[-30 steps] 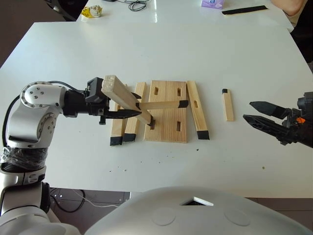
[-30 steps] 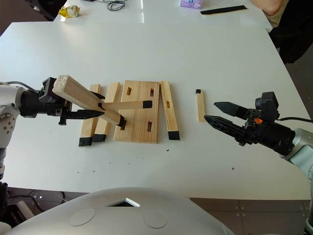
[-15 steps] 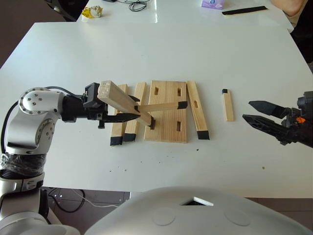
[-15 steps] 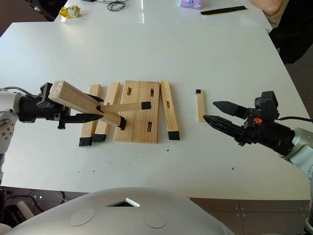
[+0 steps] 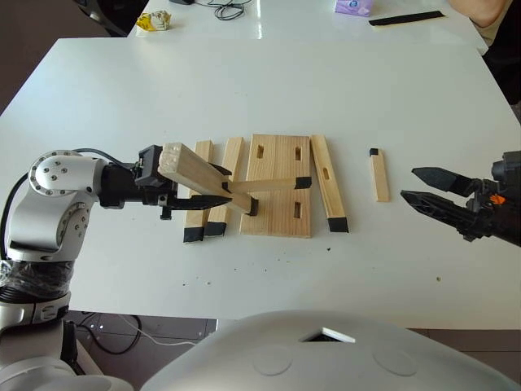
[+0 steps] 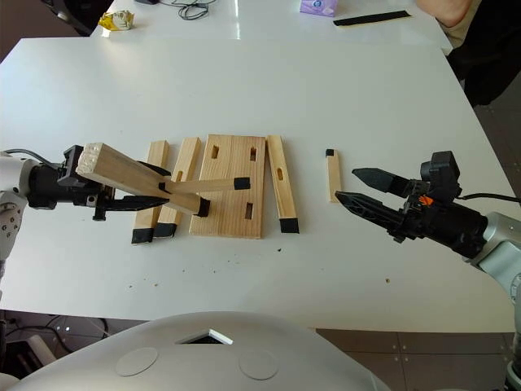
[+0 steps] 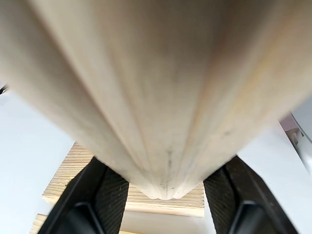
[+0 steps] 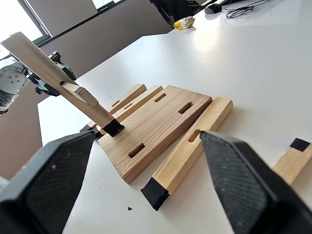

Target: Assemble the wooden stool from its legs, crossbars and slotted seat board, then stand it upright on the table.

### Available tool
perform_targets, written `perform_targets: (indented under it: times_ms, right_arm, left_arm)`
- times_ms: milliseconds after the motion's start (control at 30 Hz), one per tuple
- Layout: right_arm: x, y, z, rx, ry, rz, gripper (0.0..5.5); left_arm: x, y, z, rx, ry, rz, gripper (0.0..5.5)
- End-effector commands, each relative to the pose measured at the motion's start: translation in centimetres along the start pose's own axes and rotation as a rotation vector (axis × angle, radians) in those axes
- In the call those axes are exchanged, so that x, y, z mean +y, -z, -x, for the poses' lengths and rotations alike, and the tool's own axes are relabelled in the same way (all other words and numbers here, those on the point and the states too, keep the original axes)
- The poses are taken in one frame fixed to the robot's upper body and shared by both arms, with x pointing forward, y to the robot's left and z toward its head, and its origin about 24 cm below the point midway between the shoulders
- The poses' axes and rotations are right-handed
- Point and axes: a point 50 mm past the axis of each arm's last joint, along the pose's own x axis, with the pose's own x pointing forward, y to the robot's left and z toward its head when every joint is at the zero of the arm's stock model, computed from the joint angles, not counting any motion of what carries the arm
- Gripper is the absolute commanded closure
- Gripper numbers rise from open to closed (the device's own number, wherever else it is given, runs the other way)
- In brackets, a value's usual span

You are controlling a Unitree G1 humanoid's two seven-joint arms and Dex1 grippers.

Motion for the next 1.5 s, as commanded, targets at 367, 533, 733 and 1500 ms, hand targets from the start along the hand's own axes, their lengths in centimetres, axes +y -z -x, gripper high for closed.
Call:
perform_targets:
  times_ms: [367,533,733,1500]
  right_arm:
    - [0.2,-0.2,-0.6,-0.003,-0.015,0.018,1.53]
    - [0.2,-0.1,-0.5,-0.006,-0.011,0.017,1.53]
    - [0.2,0.0,-0.6,-0.014,-0.008,0.014,1.53]
    - [0.7,0.8,-0.3,-0.036,0.024,0.001,1.53]
  left_arm:
    - [-0.3,2.4,-0.5,0.072,0.006,0.099,3.44]
    - [0.3,2.1,-0.5,0.068,-0.002,0.100,3.44]
    - [1.1,1.1,-0.2,0.069,0.003,0.080,3.44]
    - [2.4,-1.3,0.2,0.084,0.057,0.030,3.44]
